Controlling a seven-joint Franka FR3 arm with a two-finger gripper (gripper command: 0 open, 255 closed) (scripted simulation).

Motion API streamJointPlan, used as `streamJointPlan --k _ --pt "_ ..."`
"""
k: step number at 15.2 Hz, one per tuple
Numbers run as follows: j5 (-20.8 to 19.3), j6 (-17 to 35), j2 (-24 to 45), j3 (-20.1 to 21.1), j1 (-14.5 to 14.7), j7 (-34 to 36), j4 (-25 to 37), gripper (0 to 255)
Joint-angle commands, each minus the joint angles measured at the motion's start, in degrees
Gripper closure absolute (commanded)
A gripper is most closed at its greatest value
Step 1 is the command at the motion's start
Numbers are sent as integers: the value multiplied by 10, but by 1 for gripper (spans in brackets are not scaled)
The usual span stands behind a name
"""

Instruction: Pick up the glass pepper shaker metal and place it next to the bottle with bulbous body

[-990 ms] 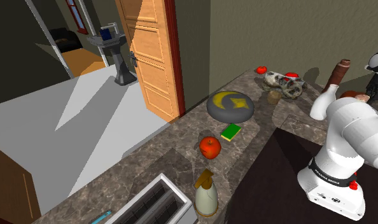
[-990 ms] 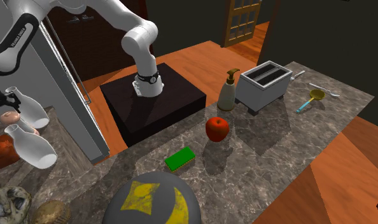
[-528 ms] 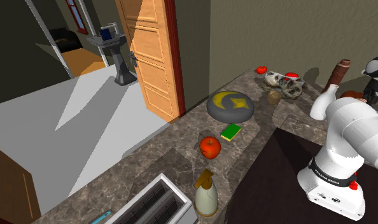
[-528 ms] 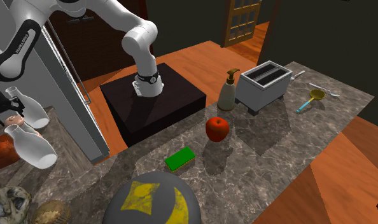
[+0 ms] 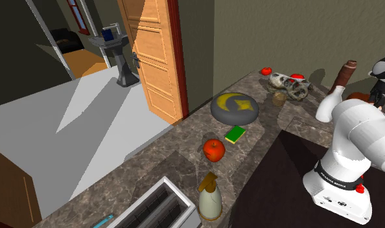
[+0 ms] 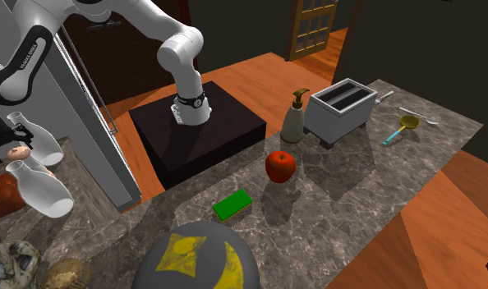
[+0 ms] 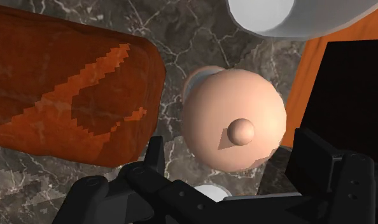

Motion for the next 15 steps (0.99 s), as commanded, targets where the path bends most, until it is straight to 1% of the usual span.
streamJointPlan --k 1,3,7,15 --pt "0 0 0 0 0 0 0 0" --pt "0 0 0 0 0 0 0 0" --pt "36 -38 40 38 -23 -16 -1 0" --pt "36 -38 40 38 -23 -16 -1 0"
